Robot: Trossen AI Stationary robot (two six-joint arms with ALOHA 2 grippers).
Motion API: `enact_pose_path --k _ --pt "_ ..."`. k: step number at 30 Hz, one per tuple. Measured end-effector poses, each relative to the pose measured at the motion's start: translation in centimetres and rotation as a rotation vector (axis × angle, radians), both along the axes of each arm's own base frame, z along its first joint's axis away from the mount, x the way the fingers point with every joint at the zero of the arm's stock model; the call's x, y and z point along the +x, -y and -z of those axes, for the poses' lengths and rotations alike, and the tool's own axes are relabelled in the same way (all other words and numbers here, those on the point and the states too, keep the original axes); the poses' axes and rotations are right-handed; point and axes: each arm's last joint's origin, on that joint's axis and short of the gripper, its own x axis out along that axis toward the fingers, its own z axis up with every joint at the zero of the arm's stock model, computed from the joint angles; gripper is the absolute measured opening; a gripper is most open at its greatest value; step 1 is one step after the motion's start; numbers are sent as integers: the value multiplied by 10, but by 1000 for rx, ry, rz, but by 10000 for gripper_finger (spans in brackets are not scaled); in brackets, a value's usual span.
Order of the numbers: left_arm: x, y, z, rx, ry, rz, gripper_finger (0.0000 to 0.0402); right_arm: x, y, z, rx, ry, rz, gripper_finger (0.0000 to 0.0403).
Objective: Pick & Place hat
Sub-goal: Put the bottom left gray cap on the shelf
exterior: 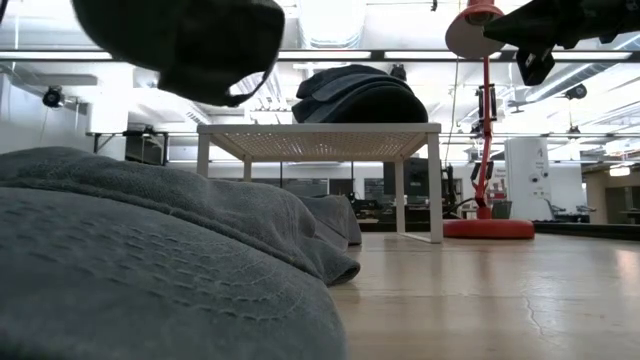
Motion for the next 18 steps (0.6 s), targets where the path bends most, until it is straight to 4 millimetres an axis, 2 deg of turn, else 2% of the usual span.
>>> enact_pose_path --k 10,18 --pt "13 -46 -1 116 -81 -88 0 0 0 0 0 -1 1 8" --pt "47 -69 17 158 -211 -137 0 0 0 0 0 -1 1 8"
